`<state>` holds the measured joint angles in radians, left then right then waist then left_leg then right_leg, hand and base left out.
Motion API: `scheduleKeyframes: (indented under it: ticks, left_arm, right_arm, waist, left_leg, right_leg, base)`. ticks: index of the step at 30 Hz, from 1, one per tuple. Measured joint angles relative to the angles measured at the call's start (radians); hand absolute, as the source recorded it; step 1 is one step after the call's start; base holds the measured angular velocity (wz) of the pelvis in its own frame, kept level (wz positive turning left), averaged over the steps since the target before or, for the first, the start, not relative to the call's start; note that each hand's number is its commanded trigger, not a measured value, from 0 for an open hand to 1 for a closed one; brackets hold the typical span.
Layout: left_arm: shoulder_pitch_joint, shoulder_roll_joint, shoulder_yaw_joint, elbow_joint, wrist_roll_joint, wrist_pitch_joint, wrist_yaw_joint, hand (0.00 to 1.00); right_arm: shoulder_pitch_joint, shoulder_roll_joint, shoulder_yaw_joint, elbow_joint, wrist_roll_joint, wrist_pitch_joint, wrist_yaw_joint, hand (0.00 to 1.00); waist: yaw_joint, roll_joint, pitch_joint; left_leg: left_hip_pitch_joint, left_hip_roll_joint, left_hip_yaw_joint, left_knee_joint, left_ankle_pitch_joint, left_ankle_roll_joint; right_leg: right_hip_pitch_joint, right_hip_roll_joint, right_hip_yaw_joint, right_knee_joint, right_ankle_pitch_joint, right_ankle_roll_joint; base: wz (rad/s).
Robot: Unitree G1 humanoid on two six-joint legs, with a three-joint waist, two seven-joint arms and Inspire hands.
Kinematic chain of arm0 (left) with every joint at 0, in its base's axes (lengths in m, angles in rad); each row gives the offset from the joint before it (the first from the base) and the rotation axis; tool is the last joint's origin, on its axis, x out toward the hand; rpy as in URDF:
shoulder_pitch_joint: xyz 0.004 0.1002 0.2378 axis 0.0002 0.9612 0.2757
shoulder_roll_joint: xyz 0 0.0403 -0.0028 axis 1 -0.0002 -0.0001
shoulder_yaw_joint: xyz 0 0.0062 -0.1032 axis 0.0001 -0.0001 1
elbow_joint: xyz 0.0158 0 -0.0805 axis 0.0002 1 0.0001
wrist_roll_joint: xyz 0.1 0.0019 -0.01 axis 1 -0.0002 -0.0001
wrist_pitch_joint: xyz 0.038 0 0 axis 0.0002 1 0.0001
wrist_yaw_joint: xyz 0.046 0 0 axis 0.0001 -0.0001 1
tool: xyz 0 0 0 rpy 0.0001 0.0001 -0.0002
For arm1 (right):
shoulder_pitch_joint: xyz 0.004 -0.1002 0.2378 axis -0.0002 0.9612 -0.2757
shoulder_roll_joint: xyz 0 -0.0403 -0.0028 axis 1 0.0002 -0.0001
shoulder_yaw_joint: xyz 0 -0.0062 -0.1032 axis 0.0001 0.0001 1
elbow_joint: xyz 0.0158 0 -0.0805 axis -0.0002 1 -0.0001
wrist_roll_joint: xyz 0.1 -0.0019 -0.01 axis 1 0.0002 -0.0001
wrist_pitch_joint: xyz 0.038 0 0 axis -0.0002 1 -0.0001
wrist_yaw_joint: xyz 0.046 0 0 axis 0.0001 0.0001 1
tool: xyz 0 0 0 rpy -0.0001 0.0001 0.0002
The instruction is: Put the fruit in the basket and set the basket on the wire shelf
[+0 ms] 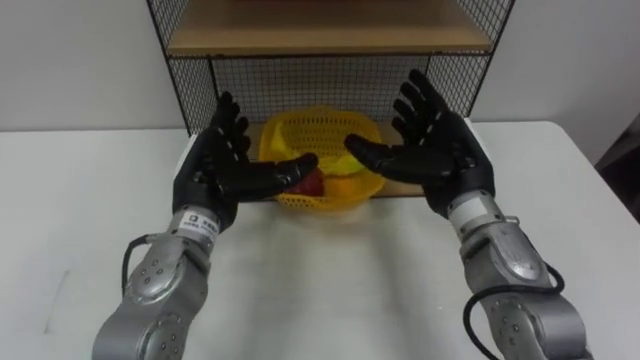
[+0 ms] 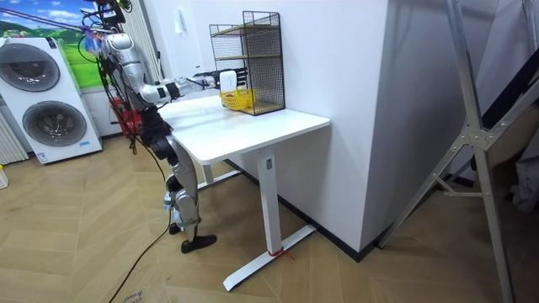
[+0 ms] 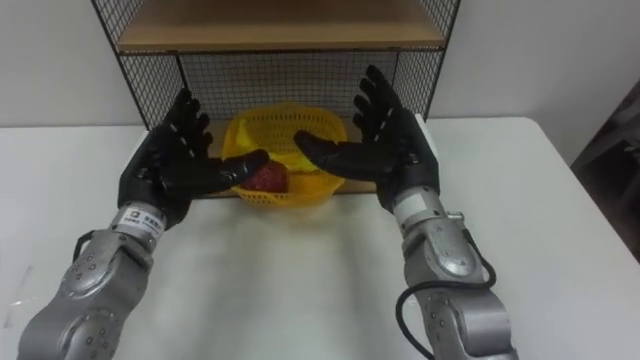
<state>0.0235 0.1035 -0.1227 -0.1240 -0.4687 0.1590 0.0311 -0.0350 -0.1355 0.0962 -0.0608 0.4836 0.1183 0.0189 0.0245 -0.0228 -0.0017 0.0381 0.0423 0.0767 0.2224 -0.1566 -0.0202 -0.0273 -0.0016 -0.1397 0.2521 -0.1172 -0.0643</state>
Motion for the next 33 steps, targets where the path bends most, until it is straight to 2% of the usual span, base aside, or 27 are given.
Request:
scheduleKeyframes:
  ticks: [4,7,9,13,15,19,21,24,26,29,33]
  left_arm:
    - [0.064,0.008,0.001,-0.014,-0.010,-0.011,-0.055,0.00]
    - [0.123,0.010,0.002,-0.046,-0.009,-0.024,-0.111,0.00]
    - [0.162,0.010,0.005,-0.074,-0.008,-0.060,-0.142,0.00]
    - [0.208,0.011,0.006,-0.076,-0.008,-0.108,-0.168,0.00]
    - [0.260,0.013,0.006,-0.089,-0.010,-0.139,-0.174,0.00]
    - [0.319,0.030,0.008,-0.099,-0.013,-0.183,-0.178,0.00]
    - [0.350,0.030,0.018,-0.099,-0.023,-0.222,-0.180,0.00]
    - [0.383,0.030,0.036,-0.099,-0.030,-0.254,-0.178,0.00]
    - [0.393,0.030,0.049,-0.100,-0.028,-0.260,-0.173,0.00]
    - [0.420,0.030,0.077,-0.136,-0.021,-0.288,-0.133,0.00]
    - [0.429,0.021,0.141,-0.184,-0.018,-0.365,-0.063,0.00]
  right_arm:
    - [0.074,-0.001,0.000,-0.010,-0.020,0.000,0.044,0.00]
    - [0.136,-0.017,-0.001,-0.062,-0.020,-0.006,0.076,0.00]
    - [0.171,-0.016,-0.003,-0.113,-0.036,-0.035,0.097,0.00]
    - [0.213,-0.021,-0.012,-0.150,-0.046,-0.091,0.128,0.00]
    - [0.250,-0.022,-0.011,-0.161,-0.052,-0.123,0.152,0.00]
    - [0.317,-0.024,-0.012,-0.164,-0.058,-0.152,0.181,0.00]
    - [0.357,-0.038,-0.012,-0.186,-0.071,-0.157,0.196,0.00]
    - [0.376,-0.040,-0.032,-0.191,-0.113,-0.174,0.213,0.00]
    - [0.384,-0.039,-0.051,-0.209,-0.154,-0.176,0.210,0.00]
    - [0.413,-0.038,-0.062,-0.246,-0.186,-0.218,0.185,0.00]
    - [0.435,-0.033,-0.109,-0.261,-0.227,-0.270,0.133,0.00]
  waist:
    - [0.003,0.004,-0.0013]
    - [0.004,0.016,-0.0019]
    - [0.005,0.021,-0.0020]
    - [0.005,0.023,-0.0008]
    - [0.004,0.021,0.0001]
    - [0.003,0.017,-0.0018]
    - [0.007,0.017,-0.0016]
    - [0.005,0.016,-0.0011]
    - [0.007,0.016,-0.0011]
    - [0.007,0.015,-0.0008]
    - [0.010,0.014,-0.0019]
  left_leg:
    - [-0.007,0.003,0.002,0.010,-0.006,-0.004]
    - [-0.015,0.004,0.003,0.010,-0.011,-0.003]
    - [-0.018,0.004,0.004,-0.001,-0.010,-0.004]
    - [-0.018,0.004,0.003,-0.004,-0.007,-0.006]
    - [-0.017,0.004,0.004,-0.008,-0.006,-0.006]
    - [-0.018,0.003,0.004,-0.008,-0.008,-0.009]
    - [-0.025,0.003,0.006,-0.009,-0.010,-0.011]
    - [-0.026,0.002,0.005,-0.009,-0.009,-0.011]
    - [-0.029,0.002,0.003,-0.009,-0.007,-0.008]
    - [-0.032,0.002,-0.001,-0.011,-0.005,-0.009]
    - [-0.030,0.000,-0.010,-0.020,0.000,-0.012]
  right_leg:
    - [-0.002,0.003,0.003,0.003,-0.005,-0.002]
    - [-0.012,0.003,0.001,0.004,-0.011,0.004]
    - [-0.017,0.003,0.003,0.004,-0.013,0.007]
    - [-0.016,0.005,0.002,0.001,-0.012,0.006]
    - [-0.016,0.005,0.003,0.001,-0.013,0.006]
    - [-0.025,0.007,0.011,0.003,-0.018,0.012]
    - [-0.030,0.007,0.015,0.005,-0.019,0.013]
    - [-0.029,0.007,0.012,0.004,-0.018,0.012]
    - [-0.034,0.006,0.009,0.005,-0.018,0.012]
    - [-0.030,0.004,0.001,0.003,-0.018,0.011]
    - [-0.019,0.006,0.000,-0.013,-0.014,0.013]
  base:
    - [0.00]
    - [0.00]
    - [0.00]
    - [0.00]
    - [0.00]
    - [0.00]
    - [0.00]
    - [0.00]
    - [0.02]
    - [0.05]
    - [0.07]
